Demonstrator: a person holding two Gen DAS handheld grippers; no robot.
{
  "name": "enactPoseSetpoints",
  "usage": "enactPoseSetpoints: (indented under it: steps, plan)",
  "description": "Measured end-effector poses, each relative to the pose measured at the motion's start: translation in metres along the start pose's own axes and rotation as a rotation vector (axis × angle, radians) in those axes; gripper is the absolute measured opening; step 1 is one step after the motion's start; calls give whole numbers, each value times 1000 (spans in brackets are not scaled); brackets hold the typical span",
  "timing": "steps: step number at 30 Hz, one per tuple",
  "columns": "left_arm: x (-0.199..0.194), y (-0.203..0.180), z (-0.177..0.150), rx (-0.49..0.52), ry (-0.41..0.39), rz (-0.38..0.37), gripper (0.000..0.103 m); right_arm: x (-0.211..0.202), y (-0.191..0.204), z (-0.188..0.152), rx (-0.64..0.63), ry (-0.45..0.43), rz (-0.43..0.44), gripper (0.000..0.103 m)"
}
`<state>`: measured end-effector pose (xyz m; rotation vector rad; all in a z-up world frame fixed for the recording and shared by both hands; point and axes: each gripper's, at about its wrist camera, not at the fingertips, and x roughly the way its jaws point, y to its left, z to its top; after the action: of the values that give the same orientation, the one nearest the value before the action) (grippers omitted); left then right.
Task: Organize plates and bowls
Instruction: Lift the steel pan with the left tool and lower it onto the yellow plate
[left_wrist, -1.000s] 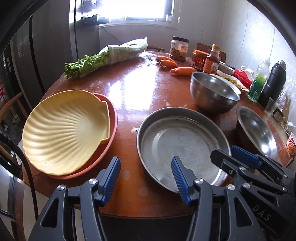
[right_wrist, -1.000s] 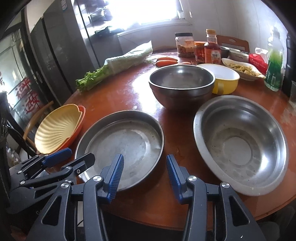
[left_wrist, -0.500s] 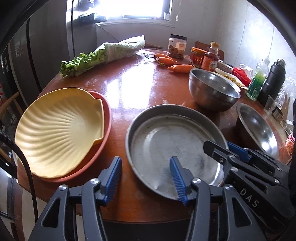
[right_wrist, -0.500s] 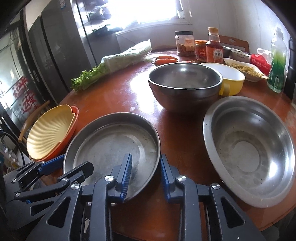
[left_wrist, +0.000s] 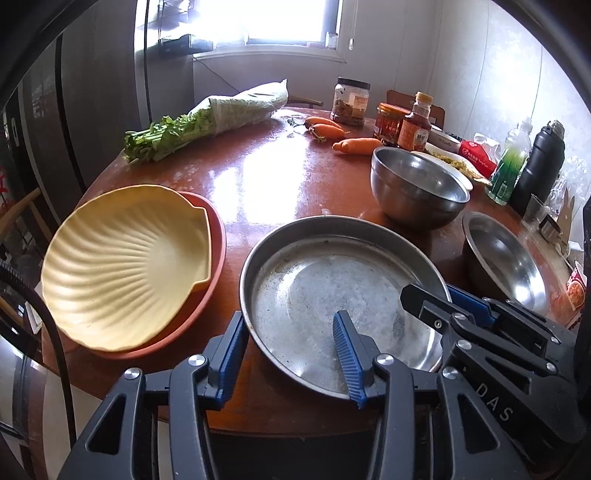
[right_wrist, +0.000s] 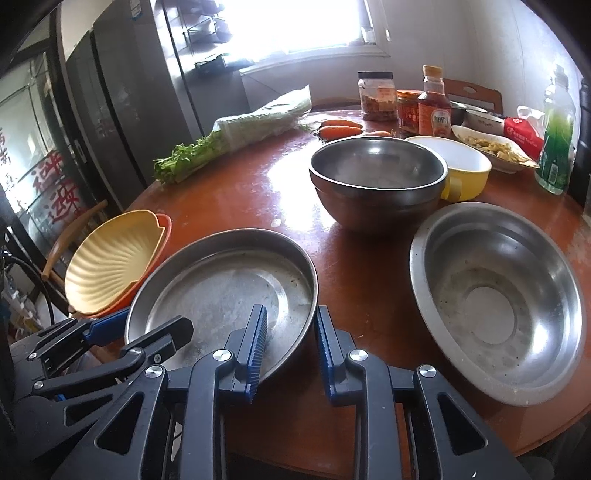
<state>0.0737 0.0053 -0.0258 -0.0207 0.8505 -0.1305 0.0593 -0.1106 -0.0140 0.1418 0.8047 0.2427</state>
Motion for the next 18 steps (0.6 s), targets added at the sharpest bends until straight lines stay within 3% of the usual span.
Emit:
enactPoseSetpoints:
  steps: [18]
  plan:
    - [-37,-4,9,21,-76,33,47,-31,9,11,-37,-75,25,28]
